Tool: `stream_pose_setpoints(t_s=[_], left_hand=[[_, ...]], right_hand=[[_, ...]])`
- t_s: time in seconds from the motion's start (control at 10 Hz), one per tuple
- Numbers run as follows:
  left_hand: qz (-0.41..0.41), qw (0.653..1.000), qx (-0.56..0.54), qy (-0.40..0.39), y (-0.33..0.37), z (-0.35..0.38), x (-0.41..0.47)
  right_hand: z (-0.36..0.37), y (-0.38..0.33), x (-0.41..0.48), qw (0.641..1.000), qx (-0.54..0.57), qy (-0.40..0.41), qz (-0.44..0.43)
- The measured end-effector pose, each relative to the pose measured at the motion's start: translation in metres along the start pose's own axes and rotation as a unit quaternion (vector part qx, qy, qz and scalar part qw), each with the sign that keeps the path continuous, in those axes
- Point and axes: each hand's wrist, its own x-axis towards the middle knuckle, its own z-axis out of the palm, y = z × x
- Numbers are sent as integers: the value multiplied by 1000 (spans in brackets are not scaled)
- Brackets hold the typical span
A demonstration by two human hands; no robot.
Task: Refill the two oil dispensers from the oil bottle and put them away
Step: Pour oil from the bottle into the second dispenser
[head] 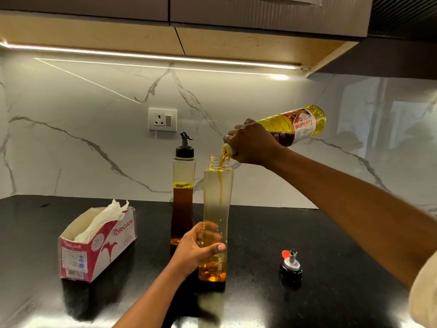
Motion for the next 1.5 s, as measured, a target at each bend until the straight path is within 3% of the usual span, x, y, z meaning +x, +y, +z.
stream_pose_setpoints(t_s=[1.5], left_hand=[[1, 1000, 0, -2, 2, 0, -1]], right_hand=[[-12, 0, 2, 999, -20, -12, -37]])
